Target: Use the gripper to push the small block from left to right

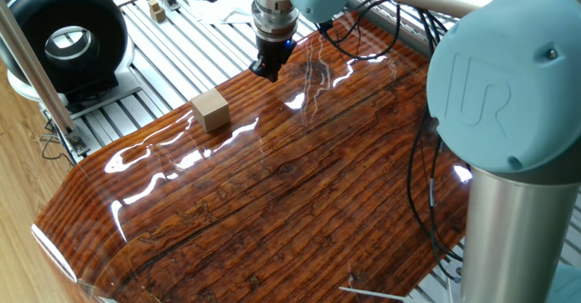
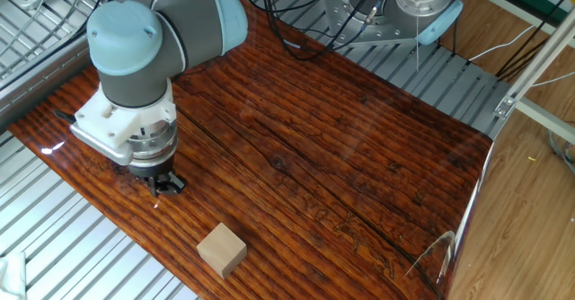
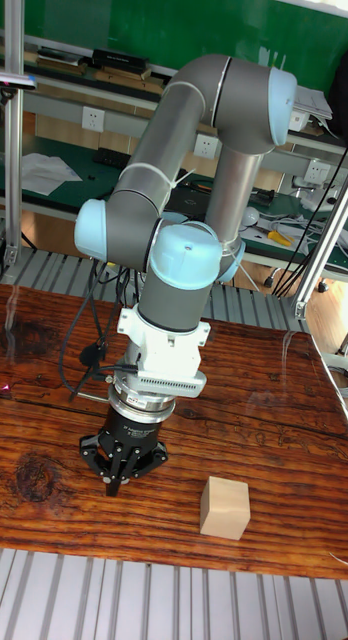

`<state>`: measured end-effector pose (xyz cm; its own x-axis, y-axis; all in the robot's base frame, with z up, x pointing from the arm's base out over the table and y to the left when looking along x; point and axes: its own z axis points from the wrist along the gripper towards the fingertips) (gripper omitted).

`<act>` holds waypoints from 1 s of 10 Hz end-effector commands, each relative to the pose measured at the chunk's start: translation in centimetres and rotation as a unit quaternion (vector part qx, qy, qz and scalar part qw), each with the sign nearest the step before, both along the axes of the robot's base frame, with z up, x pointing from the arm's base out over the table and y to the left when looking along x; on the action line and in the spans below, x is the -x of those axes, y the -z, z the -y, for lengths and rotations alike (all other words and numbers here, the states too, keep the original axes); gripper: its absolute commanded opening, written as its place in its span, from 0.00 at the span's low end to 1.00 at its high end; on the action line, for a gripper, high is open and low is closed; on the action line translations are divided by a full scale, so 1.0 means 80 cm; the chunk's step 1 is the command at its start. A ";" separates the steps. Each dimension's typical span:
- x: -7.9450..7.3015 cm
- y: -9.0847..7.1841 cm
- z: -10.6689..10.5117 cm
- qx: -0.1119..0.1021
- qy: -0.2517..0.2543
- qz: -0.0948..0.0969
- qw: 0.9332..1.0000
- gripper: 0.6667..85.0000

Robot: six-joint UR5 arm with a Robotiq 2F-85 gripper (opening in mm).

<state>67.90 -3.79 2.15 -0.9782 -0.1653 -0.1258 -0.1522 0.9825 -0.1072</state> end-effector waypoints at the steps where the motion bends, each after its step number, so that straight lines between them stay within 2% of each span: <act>1: 0.012 -0.001 0.009 0.016 -0.039 -0.022 0.999 0.00; 2: 0.016 0.000 0.010 0.018 -0.047 -0.030 0.998 0.00; 3: 0.014 -0.001 0.012 0.022 -0.057 -0.028 0.998 0.00; 6: 0.008 0.001 -0.013 -0.019 -0.039 -0.015 0.999 0.00; 7: 0.002 0.000 -0.015 -0.024 -0.015 -0.005 1.000 0.00; 8: 0.000 -0.001 -0.011 -0.021 0.004 0.000 1.000 0.00; 10: 0.006 -0.002 -0.029 -0.043 0.016 -0.012 0.999 0.00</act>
<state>67.42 -2.77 2.08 -0.9765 -0.1851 -0.1104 -0.1779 0.9814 -0.0716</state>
